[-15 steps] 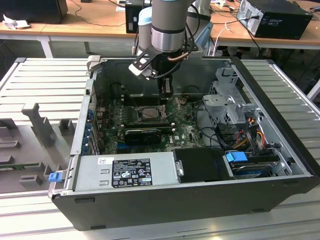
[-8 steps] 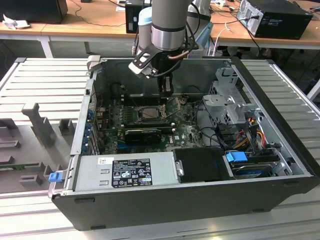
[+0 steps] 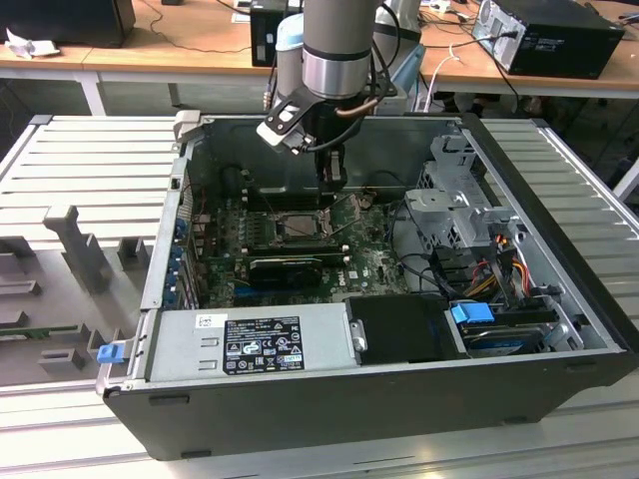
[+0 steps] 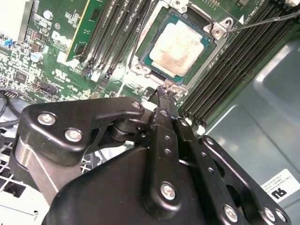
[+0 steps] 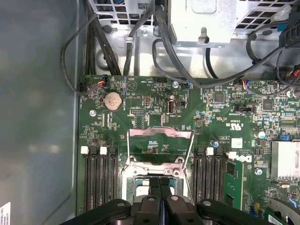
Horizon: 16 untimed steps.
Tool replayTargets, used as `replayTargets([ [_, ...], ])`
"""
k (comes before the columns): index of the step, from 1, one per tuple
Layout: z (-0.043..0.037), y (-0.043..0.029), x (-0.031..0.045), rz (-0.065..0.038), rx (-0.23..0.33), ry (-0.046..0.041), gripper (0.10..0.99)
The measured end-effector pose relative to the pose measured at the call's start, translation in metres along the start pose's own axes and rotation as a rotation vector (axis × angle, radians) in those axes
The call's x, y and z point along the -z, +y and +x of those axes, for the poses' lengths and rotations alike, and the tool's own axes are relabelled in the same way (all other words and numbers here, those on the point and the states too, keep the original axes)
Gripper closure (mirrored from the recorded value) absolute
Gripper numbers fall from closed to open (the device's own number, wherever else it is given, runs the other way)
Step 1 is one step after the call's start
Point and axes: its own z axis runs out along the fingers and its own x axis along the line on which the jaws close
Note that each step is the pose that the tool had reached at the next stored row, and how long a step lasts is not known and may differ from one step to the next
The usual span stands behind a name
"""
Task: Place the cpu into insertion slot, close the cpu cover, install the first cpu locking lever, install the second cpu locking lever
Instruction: 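Close the cpu cover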
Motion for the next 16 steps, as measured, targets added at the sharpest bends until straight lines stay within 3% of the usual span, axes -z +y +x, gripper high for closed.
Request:
replayTargets([
  [12,0.0001,0.0006,0.0102,0.000,0.000,0.0004,0.980],
  [16,0.0000,0.0129,0.0100,0.000,0.000,0.0000,0.980],
])
